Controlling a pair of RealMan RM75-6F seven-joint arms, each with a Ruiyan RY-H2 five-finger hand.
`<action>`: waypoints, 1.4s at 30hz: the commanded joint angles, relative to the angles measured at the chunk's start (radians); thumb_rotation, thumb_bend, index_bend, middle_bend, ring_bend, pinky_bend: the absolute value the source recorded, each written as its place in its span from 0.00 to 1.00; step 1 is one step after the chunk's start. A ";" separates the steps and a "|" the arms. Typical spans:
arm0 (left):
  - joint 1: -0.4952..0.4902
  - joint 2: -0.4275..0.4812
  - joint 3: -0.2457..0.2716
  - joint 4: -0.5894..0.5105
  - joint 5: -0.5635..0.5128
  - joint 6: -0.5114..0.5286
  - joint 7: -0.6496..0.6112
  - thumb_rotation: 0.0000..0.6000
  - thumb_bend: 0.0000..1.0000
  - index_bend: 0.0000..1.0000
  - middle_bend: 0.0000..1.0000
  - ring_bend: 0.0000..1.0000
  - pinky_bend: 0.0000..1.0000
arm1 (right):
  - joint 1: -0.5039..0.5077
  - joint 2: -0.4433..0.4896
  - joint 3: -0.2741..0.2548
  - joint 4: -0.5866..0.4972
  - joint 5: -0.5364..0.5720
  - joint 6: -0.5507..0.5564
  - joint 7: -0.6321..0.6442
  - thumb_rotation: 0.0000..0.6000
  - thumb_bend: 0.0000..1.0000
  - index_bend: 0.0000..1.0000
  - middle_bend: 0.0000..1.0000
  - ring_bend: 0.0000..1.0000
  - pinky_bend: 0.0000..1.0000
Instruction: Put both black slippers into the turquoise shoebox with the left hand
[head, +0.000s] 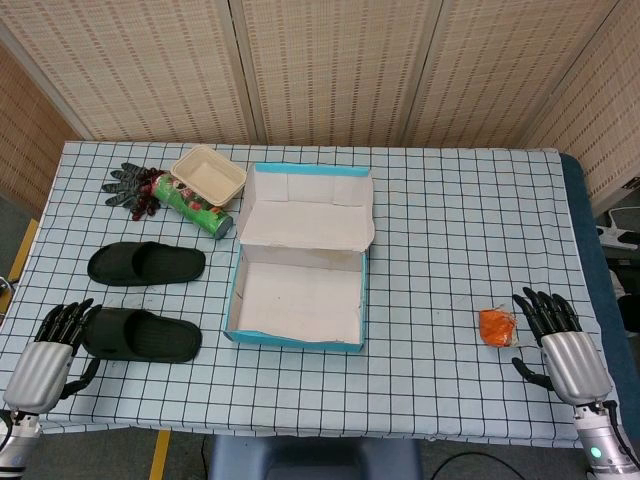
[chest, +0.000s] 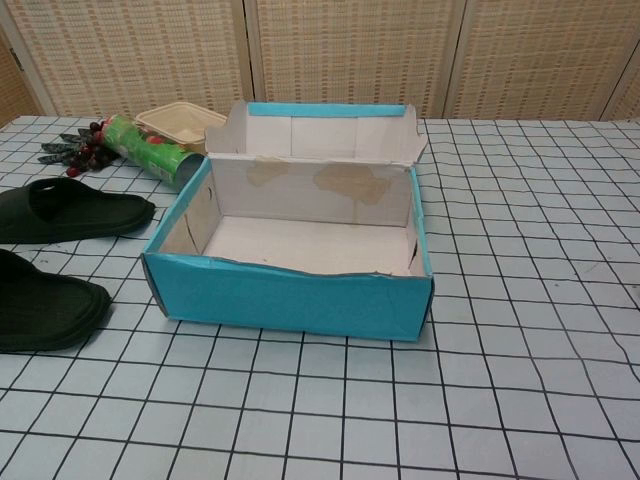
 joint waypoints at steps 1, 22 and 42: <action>-0.003 0.001 0.011 -0.012 -0.012 -0.034 0.014 1.00 0.41 0.00 0.00 0.00 0.04 | -0.001 0.005 -0.002 -0.004 -0.006 0.004 0.021 1.00 0.13 0.00 0.00 0.00 0.00; -0.115 -0.058 -0.004 -0.050 -0.172 -0.295 0.157 1.00 0.34 0.00 0.00 0.00 0.04 | -0.016 0.071 -0.022 -0.030 -0.045 0.026 0.159 1.00 0.13 0.00 0.00 0.00 0.00; -0.177 -0.116 -0.026 -0.015 -0.278 -0.379 0.237 1.00 0.34 0.00 0.00 0.00 0.04 | -0.021 0.086 -0.025 -0.043 -0.050 0.029 0.166 1.00 0.13 0.00 0.00 0.00 0.00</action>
